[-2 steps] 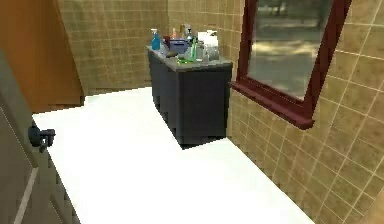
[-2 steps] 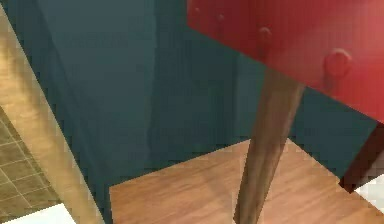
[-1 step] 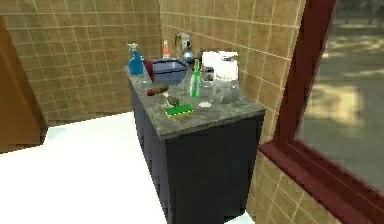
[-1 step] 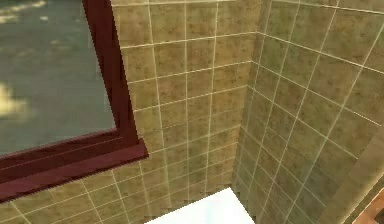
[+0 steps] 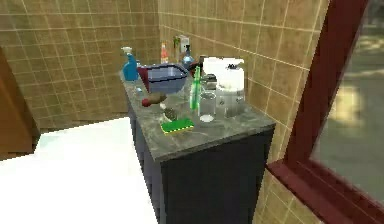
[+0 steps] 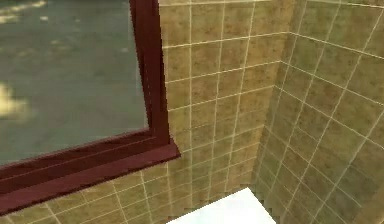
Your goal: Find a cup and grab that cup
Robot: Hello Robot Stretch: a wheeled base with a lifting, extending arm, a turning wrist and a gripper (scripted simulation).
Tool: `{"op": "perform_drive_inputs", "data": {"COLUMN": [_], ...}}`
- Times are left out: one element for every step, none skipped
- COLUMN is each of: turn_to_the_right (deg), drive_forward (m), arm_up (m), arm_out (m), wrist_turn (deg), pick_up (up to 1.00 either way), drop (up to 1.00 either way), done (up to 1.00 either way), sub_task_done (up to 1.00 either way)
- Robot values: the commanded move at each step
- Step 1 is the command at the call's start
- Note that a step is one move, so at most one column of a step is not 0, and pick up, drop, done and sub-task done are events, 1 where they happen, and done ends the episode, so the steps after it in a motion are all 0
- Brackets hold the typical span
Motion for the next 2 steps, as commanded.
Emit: {"op": "perform_drive_inputs", "data": {"turn_to_the_right": [-45.0,-36.0], "drive_forward": [0.0,0.0], "arm_up": [0.0,0.0], "arm_out": [0.0,0.0], "wrist_turn": [0.0,0.0], "pick_up": [0.0,0.0], "drop": [0.0,0.0], "done": [0.0,0.0], "sub_task_done": [0.0,0.0]}}
